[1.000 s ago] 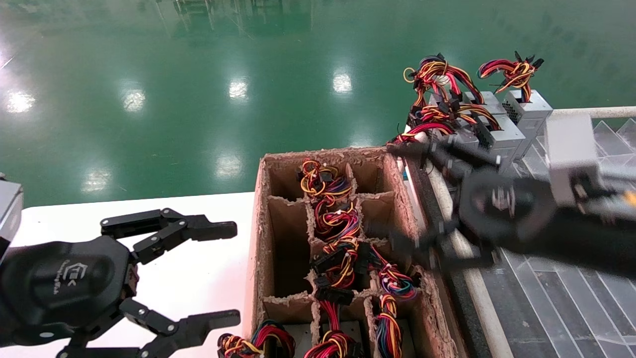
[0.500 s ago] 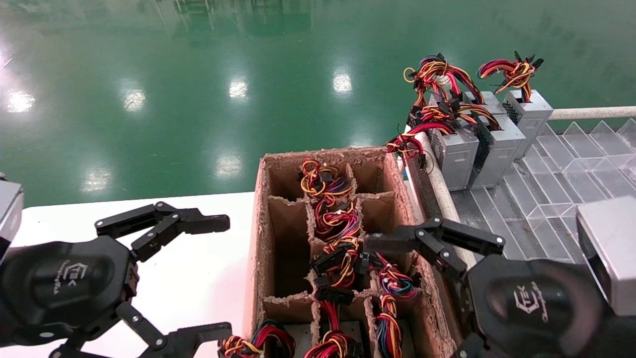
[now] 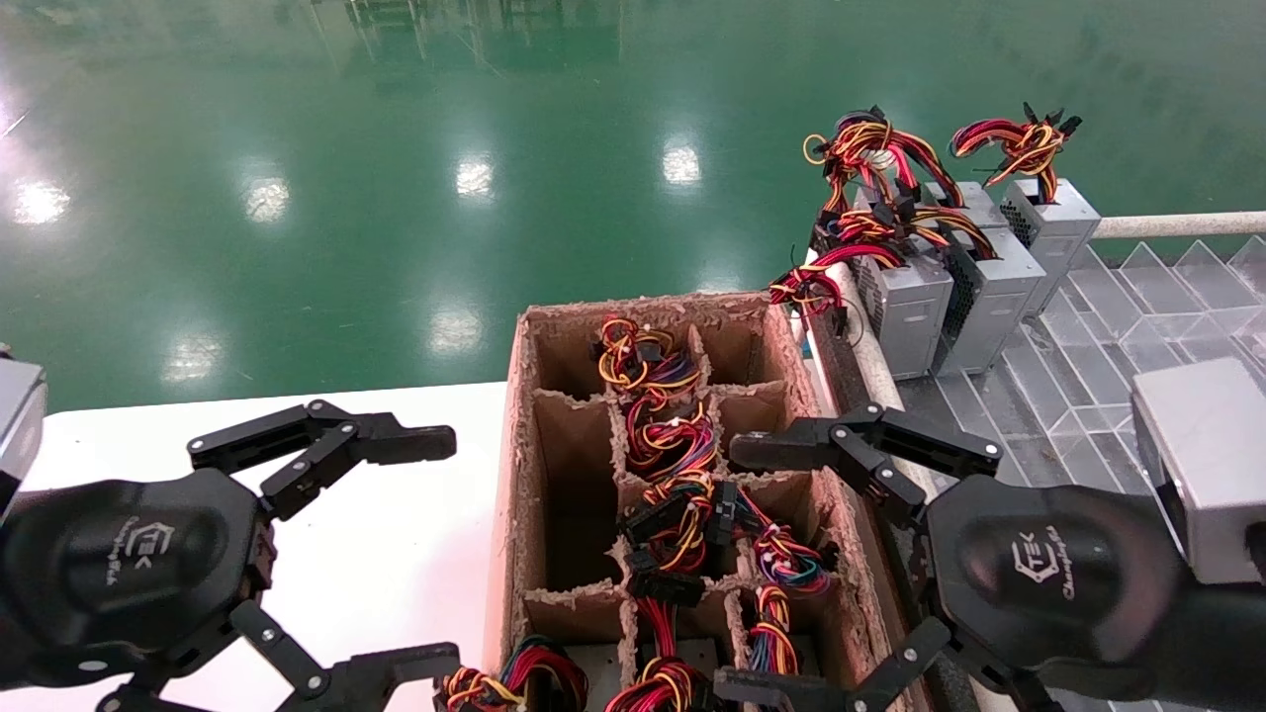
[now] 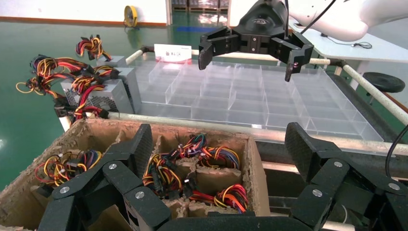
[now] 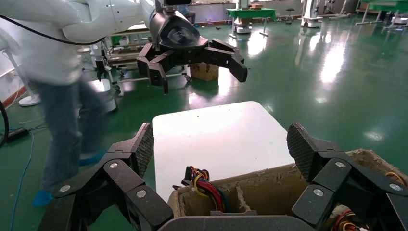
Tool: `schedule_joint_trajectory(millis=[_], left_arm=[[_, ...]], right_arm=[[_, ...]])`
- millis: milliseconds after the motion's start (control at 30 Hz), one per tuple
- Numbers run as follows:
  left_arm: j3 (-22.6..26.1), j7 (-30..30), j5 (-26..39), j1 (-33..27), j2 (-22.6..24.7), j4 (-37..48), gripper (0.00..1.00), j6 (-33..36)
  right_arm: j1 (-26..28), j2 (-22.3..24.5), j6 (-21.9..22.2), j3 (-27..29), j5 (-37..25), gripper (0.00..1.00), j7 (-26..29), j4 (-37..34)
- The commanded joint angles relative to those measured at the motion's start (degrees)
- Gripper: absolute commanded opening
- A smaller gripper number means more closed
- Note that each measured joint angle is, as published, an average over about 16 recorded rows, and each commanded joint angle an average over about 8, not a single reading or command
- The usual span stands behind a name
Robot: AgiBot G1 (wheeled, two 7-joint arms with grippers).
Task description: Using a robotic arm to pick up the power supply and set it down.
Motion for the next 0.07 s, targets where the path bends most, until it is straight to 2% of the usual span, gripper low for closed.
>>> schedule_joint_trajectory(millis=[33,67], left_arm=[[0.0,0.0,0.0,0.0,0.0,0.0,1.0,0.0],[0.0,0.0,0.0,0.0,0.0,0.0,1.0,0.0]], right_arm=[[0.15,-0.1,0.16,-0.04,-0.16,1.0,-0.12,-0.22],[0.17,-0.11,0.18,-0.05,-0.18,1.0,-0.14,-0.24]])
